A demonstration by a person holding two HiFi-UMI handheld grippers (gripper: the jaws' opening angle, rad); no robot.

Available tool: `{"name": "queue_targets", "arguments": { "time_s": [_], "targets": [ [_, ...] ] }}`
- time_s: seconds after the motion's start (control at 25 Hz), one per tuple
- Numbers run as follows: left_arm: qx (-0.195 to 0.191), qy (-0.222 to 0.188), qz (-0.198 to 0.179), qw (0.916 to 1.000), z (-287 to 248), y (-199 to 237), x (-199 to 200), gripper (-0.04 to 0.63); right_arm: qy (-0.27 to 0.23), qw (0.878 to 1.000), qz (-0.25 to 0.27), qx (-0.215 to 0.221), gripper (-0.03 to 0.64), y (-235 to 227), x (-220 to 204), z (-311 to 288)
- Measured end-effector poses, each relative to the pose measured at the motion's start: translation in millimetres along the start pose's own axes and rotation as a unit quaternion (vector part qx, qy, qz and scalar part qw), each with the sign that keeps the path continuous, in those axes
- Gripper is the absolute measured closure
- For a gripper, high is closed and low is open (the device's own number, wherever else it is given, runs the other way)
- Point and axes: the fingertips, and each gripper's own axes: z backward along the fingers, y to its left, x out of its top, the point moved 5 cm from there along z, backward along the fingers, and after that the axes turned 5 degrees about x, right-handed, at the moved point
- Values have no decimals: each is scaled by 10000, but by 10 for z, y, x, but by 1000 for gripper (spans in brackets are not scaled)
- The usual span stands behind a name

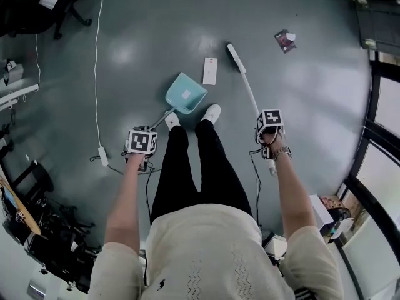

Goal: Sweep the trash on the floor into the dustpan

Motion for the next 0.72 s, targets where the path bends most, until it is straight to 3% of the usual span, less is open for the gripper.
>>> {"name": "queue_targets", "arguments": {
  "time_s": [0.24,0.72],
  "targets": [
    [-170,-78,48,9998,-95,-152,126,502,318,9959,716,-460,566,413,-237,-243],
    [-332,-320,170,9988,-130,15,133,502,701,9911,1081,-329,566,1246,-784,-555]
  ]
}}
